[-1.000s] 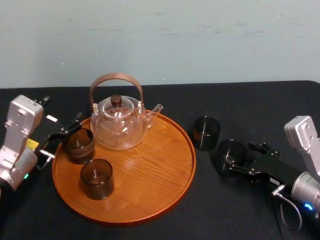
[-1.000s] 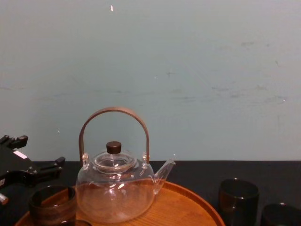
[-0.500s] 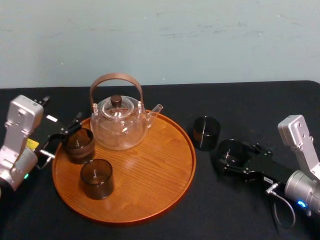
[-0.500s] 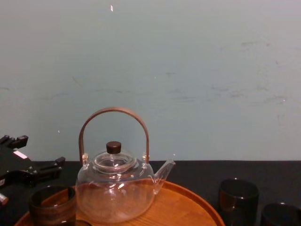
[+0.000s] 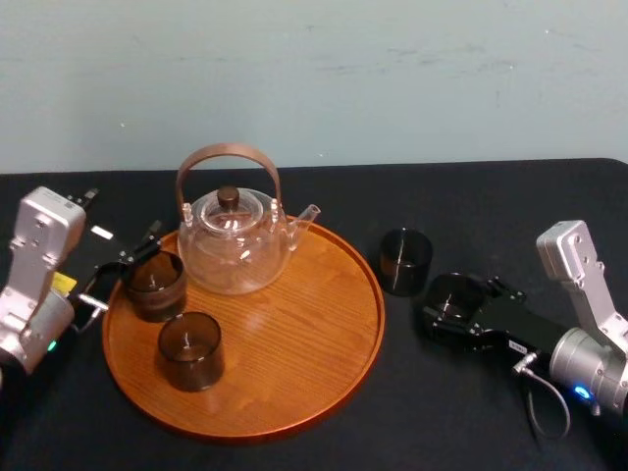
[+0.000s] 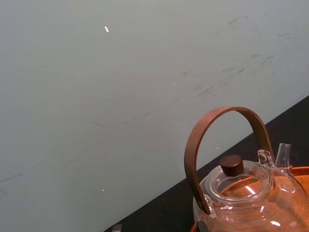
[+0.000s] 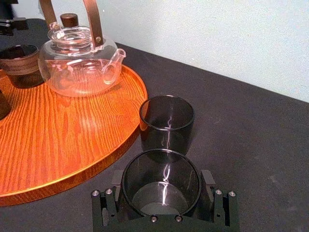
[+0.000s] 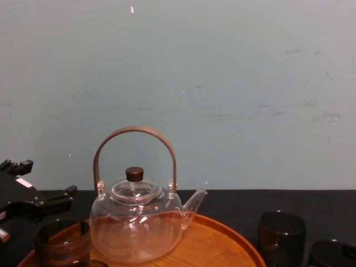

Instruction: Pick up the glass from the table and place it on the tray.

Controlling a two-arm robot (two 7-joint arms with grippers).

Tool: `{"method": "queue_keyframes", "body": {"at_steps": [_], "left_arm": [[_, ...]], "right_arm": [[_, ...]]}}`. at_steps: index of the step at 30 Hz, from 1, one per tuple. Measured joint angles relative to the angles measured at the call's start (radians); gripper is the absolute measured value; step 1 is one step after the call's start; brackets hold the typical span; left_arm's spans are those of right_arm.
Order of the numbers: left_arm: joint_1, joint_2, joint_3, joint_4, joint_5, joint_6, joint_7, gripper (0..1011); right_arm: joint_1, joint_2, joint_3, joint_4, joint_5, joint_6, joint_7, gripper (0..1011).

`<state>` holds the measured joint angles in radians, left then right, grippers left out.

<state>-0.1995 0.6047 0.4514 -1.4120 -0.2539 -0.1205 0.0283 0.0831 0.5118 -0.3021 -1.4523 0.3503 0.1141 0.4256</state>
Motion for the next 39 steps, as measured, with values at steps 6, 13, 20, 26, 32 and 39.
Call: {"method": "queue_keyframes", "body": {"at_steps": [6, 13, 20, 26, 32, 39], "left_arm": [[0.0, 0.0, 0.0, 0.0, 0.0, 0.0, 0.0, 1001], [0.0, 0.0, 0.0, 0.0, 0.0, 0.0, 0.0, 1001], [0.0, 0.0, 0.0, 0.0, 0.0, 0.0, 0.0, 1001], [0.0, 0.0, 0.0, 0.0, 0.0, 0.0, 0.0, 1001], [0.0, 0.0, 0.0, 0.0, 0.0, 0.0, 0.0, 1002], [0.0, 0.0, 0.0, 0.0, 0.0, 0.0, 0.0, 1001]], "right_arm": [[0.021, -0.011, -0.008, 0.024, -0.006, -0.004, 0.006, 1002], [0.037, -0.025, -0.015, 0.044, -0.009, -0.007, 0.009, 1002], [0.038, -0.025, -0.015, 0.044, -0.008, -0.006, 0.009, 1002], [0.036, -0.023, -0.015, 0.043, -0.008, -0.007, 0.009, 945], [0.036, -0.023, -0.014, 0.042, -0.008, -0.007, 0.009, 905], [0.035, -0.022, -0.014, 0.042, -0.008, -0.008, 0.008, 905]]}}
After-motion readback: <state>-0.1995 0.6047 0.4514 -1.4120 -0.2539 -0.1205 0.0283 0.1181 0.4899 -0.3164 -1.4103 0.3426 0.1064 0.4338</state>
